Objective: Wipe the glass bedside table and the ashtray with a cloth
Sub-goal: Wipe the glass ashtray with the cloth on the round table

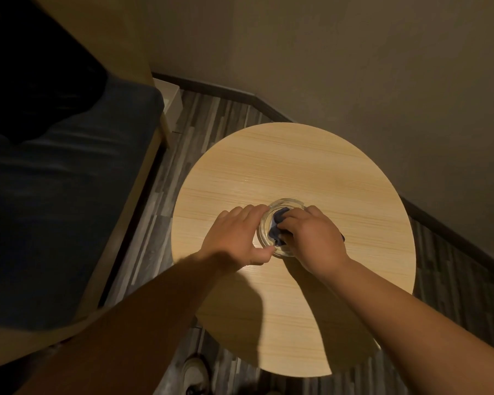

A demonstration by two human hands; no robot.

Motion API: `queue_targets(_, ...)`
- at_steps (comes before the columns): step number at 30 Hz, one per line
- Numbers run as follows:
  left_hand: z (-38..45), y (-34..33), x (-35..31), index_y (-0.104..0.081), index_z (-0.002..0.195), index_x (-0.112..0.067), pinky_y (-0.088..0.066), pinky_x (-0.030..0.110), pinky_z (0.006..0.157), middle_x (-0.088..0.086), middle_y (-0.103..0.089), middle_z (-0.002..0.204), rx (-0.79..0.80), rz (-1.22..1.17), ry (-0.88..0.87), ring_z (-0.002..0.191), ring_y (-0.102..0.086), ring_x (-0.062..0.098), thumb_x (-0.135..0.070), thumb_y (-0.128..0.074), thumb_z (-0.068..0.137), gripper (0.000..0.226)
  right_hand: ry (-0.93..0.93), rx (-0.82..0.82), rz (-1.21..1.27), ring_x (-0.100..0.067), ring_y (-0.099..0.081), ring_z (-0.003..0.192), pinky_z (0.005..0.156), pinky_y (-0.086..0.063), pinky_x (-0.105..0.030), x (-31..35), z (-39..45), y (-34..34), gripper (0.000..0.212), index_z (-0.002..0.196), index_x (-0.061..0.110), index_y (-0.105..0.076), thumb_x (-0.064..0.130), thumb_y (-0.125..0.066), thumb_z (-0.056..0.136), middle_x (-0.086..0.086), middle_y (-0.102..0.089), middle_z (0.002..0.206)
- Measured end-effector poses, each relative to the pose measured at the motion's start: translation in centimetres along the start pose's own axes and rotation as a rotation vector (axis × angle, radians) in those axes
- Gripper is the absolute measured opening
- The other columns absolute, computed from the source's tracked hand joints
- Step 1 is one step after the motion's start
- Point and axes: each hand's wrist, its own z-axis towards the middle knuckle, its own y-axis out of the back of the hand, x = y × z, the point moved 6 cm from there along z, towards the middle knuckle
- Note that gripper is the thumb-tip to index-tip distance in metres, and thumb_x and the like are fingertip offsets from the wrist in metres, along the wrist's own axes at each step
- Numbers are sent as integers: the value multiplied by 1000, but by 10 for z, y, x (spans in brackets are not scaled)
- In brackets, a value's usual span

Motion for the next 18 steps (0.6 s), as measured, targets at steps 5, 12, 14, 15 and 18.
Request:
queue_targets(5,0,1,-1,-36,138,-27,-37,38,94,-6,-53,125,4,4,12,108,-48,18,-55,-61,73,74,13,3,-2,-26,-51,80,62,-41,-32,0,0,2,12,89,20,-74,15,-67,81,1,-70,94)
queue_targets(12,-1,1,-1,-36,139,-26,-36,36,95,-6,-53,126,-4,0,4,109,-47,16,-55,-61,74,75,1,0,-3,-25,-50,79,63,-41,-32,1,0,2,11,89,21,-74,17,-67,81,2,-70,94)
queue_targets(14,0,2,-1,-36,139,-26,-36,36,95,-6,-53,126,-2,-4,-2,109,-47,16,-56,-61,75,75,-4,14,-10,-25,-49,79,63,-42,-34,1,0,2,11,88,22,-73,18,-67,81,3,-69,93)
queue_targets(15,0,2,-1,-36,139,-25,-36,36,95,-6,-53,126,-2,-2,-5,109,-47,16,-56,-61,75,75,-6,16,-16,-25,-49,78,62,-41,-33,1,-1,2,10,87,22,-73,18,-68,80,3,-69,92)
queue_targets(18,0,3,-2,-37,138,-25,-37,36,93,-6,-54,125,-15,0,-8,108,-48,17,-55,-62,75,74,15,32,-68,-25,-49,76,60,-32,-30,4,-1,6,8,84,24,-73,21,-71,77,5,-69,90)
